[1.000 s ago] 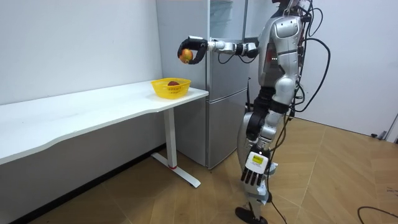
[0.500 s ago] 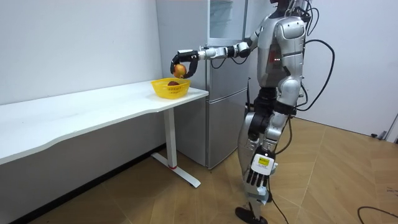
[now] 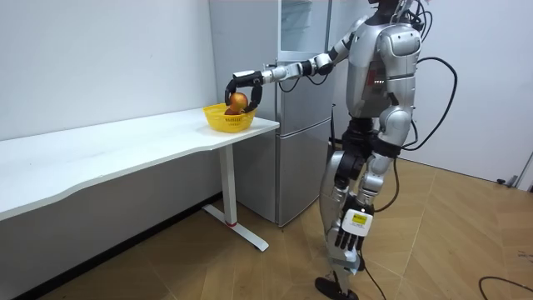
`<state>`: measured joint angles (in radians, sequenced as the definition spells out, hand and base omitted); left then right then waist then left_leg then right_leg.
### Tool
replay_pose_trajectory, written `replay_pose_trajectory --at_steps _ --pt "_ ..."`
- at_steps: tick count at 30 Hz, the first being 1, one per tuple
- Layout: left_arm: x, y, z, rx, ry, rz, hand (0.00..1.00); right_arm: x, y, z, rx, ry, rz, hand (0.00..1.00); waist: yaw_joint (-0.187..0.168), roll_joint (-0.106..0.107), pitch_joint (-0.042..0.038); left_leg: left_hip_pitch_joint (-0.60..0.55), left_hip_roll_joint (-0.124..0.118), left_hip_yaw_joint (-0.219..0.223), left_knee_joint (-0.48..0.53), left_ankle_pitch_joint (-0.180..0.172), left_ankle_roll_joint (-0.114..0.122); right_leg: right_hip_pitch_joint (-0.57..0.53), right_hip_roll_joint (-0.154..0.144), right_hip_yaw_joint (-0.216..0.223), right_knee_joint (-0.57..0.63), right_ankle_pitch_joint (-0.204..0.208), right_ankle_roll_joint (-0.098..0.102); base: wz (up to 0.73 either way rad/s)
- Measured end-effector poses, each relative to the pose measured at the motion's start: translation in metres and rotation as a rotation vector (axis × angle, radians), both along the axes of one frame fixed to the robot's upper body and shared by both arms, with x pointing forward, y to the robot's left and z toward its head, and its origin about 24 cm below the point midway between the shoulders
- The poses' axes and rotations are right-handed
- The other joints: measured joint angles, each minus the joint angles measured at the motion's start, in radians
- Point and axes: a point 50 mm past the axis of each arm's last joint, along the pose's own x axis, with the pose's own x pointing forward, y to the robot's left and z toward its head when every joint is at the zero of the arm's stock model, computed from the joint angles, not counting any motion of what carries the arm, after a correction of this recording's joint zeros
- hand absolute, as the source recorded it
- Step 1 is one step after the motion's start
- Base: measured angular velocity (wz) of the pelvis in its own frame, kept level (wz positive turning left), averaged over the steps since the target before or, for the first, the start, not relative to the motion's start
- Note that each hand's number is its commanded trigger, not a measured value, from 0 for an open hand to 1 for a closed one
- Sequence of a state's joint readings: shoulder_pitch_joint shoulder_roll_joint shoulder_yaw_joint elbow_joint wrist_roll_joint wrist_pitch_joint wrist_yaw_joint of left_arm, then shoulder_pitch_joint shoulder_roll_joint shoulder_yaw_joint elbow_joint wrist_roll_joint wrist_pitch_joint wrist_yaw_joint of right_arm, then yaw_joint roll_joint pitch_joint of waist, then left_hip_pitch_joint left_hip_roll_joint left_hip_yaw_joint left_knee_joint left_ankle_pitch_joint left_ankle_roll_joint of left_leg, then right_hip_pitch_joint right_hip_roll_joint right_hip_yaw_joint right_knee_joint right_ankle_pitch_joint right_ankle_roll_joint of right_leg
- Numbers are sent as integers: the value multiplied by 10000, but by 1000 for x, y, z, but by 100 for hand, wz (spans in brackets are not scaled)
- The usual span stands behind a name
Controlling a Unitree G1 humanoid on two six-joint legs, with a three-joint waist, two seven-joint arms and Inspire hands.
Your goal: Retrieve from the upper fridge
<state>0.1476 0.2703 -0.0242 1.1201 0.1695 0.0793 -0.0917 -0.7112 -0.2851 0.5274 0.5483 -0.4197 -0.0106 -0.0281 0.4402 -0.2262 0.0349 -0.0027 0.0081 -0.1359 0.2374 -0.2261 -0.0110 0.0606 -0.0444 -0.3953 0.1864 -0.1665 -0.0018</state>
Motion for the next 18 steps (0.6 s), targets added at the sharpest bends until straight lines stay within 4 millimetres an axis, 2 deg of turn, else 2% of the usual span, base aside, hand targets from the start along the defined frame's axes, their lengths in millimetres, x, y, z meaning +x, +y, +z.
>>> replay_pose_trajectory --at_steps 9,18 --pt "-1 0 0 -79 84 16 0 0 1 2 271 -29 53 0 30 12 2 -101 -17 -33 30 18 -17 -82 2 -65 -7 2 -4 1" --pt "2 -2 0 -113 -35 -19 0 0 0 2 298 -67 60 0 -11 122 -7 -128 -14 -29 4 17 -15 -104 3 -62 -28 2 -3 0"
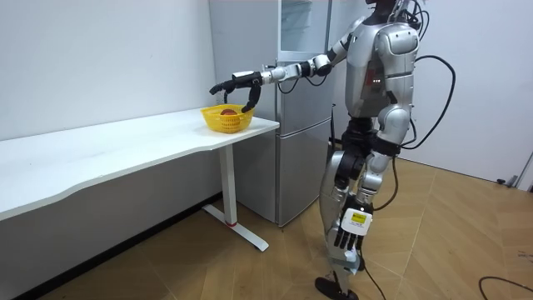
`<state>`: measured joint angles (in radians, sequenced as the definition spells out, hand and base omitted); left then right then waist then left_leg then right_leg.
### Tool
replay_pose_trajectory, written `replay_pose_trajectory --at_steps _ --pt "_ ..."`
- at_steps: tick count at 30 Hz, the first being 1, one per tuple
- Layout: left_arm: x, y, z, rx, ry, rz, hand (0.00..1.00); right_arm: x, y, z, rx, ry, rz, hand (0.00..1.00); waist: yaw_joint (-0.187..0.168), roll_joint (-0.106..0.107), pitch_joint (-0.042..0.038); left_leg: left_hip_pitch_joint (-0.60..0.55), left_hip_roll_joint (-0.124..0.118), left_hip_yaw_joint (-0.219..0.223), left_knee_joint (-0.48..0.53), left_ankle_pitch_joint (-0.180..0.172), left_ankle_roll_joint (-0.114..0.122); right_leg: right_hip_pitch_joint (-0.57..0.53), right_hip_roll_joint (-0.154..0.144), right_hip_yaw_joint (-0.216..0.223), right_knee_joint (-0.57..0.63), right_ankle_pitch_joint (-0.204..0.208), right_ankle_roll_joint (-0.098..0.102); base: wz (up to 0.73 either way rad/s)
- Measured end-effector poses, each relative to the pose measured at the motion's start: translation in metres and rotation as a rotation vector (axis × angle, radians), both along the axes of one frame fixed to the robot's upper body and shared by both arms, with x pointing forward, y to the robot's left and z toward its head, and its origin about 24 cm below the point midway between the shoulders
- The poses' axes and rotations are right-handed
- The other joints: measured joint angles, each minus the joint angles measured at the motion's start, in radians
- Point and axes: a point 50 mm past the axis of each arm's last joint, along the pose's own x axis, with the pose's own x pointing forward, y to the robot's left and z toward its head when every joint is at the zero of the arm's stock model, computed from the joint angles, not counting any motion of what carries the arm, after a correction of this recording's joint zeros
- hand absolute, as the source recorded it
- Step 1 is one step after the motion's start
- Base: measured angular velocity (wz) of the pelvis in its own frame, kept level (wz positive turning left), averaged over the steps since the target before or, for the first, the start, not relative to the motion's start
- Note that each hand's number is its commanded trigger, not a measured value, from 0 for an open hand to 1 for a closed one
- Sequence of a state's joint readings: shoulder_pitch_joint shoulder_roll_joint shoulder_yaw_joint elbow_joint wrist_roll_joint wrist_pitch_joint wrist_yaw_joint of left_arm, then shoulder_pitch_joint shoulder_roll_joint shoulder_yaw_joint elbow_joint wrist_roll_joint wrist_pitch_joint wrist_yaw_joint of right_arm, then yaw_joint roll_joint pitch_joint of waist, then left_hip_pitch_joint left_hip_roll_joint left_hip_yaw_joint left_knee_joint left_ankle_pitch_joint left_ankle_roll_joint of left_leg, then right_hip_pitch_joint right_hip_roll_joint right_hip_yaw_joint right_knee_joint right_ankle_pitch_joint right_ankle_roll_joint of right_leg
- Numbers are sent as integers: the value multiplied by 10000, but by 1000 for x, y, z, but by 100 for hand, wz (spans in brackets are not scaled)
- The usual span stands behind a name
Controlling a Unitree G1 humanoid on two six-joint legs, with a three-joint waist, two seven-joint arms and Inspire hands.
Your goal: Retrieve from the upper fridge
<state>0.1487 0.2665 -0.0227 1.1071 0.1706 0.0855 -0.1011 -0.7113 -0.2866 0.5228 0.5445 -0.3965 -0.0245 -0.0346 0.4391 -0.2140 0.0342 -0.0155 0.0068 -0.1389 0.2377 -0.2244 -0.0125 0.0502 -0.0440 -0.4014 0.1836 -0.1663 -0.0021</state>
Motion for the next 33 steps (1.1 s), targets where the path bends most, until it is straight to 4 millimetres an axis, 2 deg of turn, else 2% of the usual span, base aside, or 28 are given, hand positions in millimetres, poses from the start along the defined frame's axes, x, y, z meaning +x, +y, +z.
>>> replay_pose_trajectory --at_steps 15,18,25,27,28,32,33 --pt "3 0 1 203 40 -470 0 0 -2 -1 -56 46 -76 0 -31 269 -63 92 12 111 54 2 3 23 8 112 6 1 -1 -2" --pt "2 0 1 292 75 -582 0 1 -2 0 124 55 -90 0 -174 355 -72 60 5 91 142 1 5 43 3 127 12 3 -5 2" --pt "-10 0 0 424 293 -506 0 -1 -4 34 1518 -1193 -98 0 -697 482 -153 128 18 217 128 1 5 5 -1 196 37 10 -16 -4" --pt "-12 -1 0 418 299 -396 0 -2 -5 42 1853 -1555 -110 0 -783 501 -149 179 20 254 112 1 6 20 2 248 37 12 -20 -9" --pt "-15 -2 -1 400 339 -308 0 -4 -6 46 2127 -1711 -121 0 -790 589 -108 211 24 300 105 1 6 33 9 322 40 13 -21 -9" --pt "-14 -3 0 450 105 -318 0 -15 -5 61 3130 -2438 151 0 -1170 642 -134 226 36 360 63 1 7 21 12 408 44 19 -31 -3" --pt "-14 -4 -1 499 90 -301 0 -17 -5 64 3314 -2614 177 0 -1176 671 -142 244 43 407 55 0 8 25 14 412 44 20 -32 -14"
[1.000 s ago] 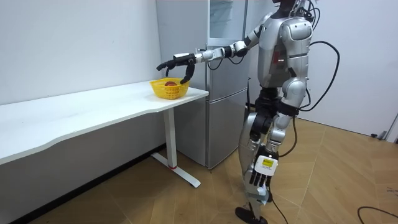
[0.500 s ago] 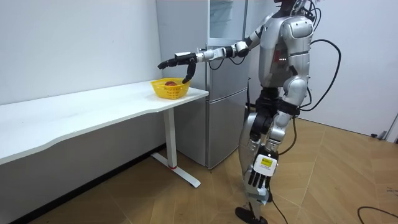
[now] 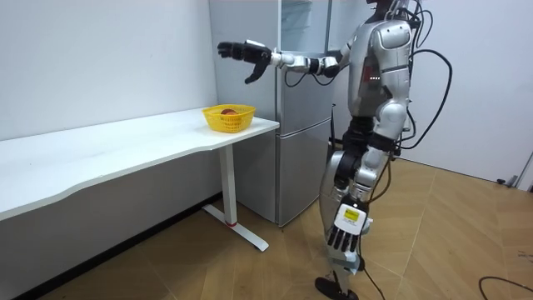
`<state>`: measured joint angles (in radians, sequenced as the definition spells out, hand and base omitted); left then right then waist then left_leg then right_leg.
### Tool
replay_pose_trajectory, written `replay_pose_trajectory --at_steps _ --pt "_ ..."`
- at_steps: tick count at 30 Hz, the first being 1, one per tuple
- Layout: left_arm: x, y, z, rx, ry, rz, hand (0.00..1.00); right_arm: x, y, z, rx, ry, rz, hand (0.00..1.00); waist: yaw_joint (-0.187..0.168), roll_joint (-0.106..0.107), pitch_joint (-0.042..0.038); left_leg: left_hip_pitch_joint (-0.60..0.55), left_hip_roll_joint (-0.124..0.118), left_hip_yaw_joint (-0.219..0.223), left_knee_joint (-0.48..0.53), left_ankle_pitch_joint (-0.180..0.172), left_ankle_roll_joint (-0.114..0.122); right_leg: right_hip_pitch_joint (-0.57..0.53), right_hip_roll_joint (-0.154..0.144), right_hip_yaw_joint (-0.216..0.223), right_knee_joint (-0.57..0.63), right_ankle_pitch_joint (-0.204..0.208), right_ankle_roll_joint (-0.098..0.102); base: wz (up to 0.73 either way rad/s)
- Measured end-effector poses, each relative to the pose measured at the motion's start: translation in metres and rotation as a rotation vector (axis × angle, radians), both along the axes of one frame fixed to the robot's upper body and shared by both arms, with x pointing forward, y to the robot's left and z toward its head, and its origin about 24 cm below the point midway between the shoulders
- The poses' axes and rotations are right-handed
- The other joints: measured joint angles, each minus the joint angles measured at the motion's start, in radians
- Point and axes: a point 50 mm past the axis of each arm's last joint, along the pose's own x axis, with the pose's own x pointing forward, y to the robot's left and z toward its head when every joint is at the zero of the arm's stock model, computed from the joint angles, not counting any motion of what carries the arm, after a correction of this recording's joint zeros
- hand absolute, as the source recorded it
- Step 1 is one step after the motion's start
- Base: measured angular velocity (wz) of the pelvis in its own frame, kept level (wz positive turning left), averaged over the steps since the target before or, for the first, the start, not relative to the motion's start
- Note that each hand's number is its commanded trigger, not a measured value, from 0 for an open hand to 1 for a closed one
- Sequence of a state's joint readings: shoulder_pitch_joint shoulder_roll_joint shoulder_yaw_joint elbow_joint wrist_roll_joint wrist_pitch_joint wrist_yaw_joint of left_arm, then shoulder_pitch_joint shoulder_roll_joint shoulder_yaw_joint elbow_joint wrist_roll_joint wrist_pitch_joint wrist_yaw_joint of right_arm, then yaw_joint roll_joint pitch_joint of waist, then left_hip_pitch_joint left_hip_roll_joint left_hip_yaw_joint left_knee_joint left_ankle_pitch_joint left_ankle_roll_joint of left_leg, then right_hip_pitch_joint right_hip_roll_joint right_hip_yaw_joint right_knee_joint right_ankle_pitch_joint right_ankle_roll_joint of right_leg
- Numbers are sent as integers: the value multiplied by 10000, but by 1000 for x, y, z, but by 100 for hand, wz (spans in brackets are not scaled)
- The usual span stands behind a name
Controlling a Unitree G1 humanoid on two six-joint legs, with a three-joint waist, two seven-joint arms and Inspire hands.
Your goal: Retrieve from the upper fridge
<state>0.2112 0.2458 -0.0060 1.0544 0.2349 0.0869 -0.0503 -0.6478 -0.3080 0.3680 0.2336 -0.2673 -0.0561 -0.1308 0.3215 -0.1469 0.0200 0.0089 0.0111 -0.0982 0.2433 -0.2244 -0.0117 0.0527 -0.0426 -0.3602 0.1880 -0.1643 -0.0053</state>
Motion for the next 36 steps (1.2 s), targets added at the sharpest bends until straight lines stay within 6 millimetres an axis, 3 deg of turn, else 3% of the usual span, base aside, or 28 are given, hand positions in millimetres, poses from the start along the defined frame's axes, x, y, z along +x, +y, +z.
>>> replay_pose_trajectory --at_steps 2,9,12,15,21,24,28,32,36 --pt "-3 -2 -1 41 31 26 0 -10 -2 9 923 -548 96 0 -176 162 -74 60 15 134 -43 0 1 25 -7 55 2 7 -6 -13" --pt "-4 -8 -3 81 -167 173 0 -38 -15 18 2545 -1740 -149 0 -571 701 -105 557 154 767 -350 -2 4 157 108 590 4 27 -37 -23" --pt "-12 -13 -5 -93 -40 244 0 -57 -22 25 3385 -2504 -104 0 -874 915 -172 724 188 964 -459 -1 3 157 147 829 24 28 -40 -19" --pt "-18 -13 -5 -7 -86 268 0 -70 -33 25 4067 -3031 -398 0 -1321 1035 -167 842 212 1147 -479 -1 3 144 161 928 28 29 -41 -18" --pt "-26 -16 -7 76 -141 765 0 -85 -60 9 4754 -3070 -1481 0 -2075 1097 -125 881 274 1523 -571 -21 16 -18 221 1298 181 40 -59 -18" --pt "-28 -16 -7 166 -120 799 0 -92 -75 -4 4890 -2892 -2402 0 -2337 1128 -142 914 309 1662 -578 -42 9 -41 263 1440 174 52 -80 -12" --pt "-37 -18 -8 147 30 862 0 -104 -92 -21 5208 -2586 -3475 0 -2654 1332 -238 1052 317 1822 -641 -46 14 -15 280 1571 185 53 -78 -10" --pt "-40 -19 -8 141 73 870 0 -115 -106 -37 5280 -2129 -4366 0 -2720 1531 -255 1161 330 1946 -726 -45 12 -21 310 1688 193 52 -77 -10" --pt "-40 -23 -9 67 39 906 0 -124 -111 -54 5352 -1422 -4778 0 -2851 1552 -254 1226 330 2046 -769 -46 12 -17 317 1763 176 45 -67 -7"
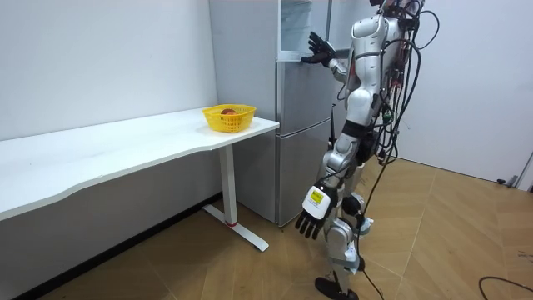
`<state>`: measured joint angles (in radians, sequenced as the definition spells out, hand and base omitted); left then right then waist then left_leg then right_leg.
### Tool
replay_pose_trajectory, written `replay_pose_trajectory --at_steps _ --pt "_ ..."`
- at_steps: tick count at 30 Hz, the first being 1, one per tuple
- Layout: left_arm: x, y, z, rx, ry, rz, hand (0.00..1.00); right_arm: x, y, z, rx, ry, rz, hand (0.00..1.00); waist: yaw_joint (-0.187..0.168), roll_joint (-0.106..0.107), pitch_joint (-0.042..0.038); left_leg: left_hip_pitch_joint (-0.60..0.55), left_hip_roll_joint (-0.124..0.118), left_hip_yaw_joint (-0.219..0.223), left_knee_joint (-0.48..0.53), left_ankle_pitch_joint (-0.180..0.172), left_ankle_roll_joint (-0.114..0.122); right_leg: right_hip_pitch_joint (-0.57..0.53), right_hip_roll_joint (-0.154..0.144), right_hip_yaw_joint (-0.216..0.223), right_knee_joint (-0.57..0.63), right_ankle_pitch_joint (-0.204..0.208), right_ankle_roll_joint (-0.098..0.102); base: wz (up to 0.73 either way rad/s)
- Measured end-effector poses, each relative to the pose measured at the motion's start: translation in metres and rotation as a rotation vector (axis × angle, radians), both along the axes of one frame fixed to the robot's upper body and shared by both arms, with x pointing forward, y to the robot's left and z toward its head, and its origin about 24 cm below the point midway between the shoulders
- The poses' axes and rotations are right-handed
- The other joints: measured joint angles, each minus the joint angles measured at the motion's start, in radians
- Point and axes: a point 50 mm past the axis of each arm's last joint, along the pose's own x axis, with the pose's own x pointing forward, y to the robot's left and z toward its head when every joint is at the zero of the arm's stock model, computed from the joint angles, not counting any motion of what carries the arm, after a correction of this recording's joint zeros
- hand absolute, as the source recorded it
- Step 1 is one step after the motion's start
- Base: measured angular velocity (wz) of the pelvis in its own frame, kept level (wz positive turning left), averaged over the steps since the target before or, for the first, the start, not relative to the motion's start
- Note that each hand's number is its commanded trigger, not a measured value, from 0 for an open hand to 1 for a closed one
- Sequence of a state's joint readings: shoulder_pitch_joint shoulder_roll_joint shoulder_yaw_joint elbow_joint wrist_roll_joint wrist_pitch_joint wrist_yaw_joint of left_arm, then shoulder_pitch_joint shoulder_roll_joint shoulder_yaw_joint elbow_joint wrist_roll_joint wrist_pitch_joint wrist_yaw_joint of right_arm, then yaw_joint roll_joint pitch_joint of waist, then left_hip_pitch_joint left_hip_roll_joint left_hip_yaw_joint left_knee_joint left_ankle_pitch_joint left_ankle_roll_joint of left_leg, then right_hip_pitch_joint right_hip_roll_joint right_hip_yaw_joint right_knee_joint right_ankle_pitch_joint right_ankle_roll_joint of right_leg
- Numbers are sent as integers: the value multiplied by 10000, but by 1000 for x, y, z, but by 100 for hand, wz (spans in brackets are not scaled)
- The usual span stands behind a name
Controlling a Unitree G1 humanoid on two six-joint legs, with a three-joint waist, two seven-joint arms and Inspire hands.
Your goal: Retrieve from the upper fridge
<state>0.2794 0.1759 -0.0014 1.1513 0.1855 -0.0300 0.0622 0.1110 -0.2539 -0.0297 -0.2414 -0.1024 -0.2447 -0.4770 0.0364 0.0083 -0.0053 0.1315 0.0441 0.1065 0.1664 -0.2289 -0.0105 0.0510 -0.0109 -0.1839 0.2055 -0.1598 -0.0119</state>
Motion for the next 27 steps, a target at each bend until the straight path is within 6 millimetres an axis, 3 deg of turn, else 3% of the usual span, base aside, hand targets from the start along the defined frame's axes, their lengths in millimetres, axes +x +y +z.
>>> replay_pose_trajectory --at_steps 7,15,18,21,25,27 --pt "8 0 1 210 -301 -70 0 -6 -9 -10 1129 -31 -421 0 -251 -129 56 25 -10 73 -32 -2 2 -24 25 167 -7 -11 18 -2" --pt "11 2 2 619 -511 196 0 -7 -15 -25 2247 -256 -558 0 -300 -137 35 164 5 159 -43 -73 27 35 26 189 -26 -13 35 -1" --pt "6 4 3 1007 -516 282 0 -9 -22 -30 2741 -439 -748 0 -355 -155 -34 150 3 149 -5 -114 50 110 14 164 -61 -18 52 6" --pt "0 5 5 1313 -646 590 0 -11 -32 -36 3524 -458 -1003 0 -607 -205 -171 247 -16 -47 17 -152 80 397 -16 21 -237 -7 101 21" --pt "-1 8 7 1718 -835 1112 0 -17 -51 -45 4867 -507 -2024 0 -637 -226 -186 383 -27 -175 61 -289 126 689 -41 -119 -370 -16 168 16" --pt "-2 10 8 1874 -865 1432 0 -30 -71 -78 6138 751 -3675 0 -723 -232 -181 368 -38 -240 64 -296 138 679 -51 -135 -369 -4 187 2"
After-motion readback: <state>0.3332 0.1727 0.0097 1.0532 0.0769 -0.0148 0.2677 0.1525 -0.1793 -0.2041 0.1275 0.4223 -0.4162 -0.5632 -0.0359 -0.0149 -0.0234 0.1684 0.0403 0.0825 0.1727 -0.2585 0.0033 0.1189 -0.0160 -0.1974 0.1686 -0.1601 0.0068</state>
